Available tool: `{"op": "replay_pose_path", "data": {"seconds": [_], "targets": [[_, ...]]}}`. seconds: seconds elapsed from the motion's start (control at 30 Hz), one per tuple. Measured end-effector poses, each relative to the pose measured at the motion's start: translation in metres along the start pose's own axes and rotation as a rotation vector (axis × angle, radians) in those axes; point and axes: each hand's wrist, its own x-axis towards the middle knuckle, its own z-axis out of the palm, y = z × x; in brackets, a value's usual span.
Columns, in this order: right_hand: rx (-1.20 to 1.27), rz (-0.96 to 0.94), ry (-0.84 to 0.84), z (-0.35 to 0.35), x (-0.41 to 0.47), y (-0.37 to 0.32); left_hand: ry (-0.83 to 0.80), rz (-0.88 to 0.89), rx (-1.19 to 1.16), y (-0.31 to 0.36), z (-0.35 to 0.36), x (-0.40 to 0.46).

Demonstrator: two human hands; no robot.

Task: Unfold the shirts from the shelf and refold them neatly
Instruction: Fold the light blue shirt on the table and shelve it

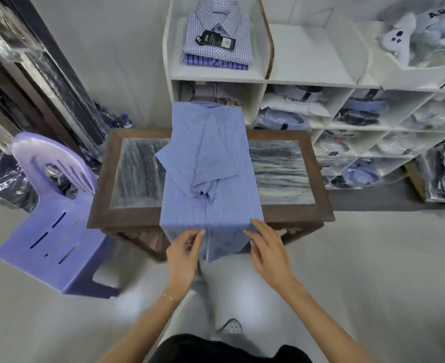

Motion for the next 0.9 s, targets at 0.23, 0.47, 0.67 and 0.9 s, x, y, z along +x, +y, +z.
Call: {"op": "replay_pose_path", "data": {"seconds": [0.23,0.47,0.67,0.9], "targets": [[0.062,0.173,0.011,-0.002,-0.059,0.001,-0.039,-0.129,-0.138,0.006,0.014,0.01],[0.061,0.238,-0.043,-0.007,-0.076,0.003,-0.217,-0.216,-0.182,0.008,0.014,0.017],[0.059,0.258,-0.058,-0.01,-0.082,0.009,-0.261,-0.086,-0.171,0.001,-0.002,0.018],[0.041,0.258,-0.122,-0.005,-0.078,0.015,-0.16,-0.154,-0.141,-0.016,-0.001,0.017]]}}
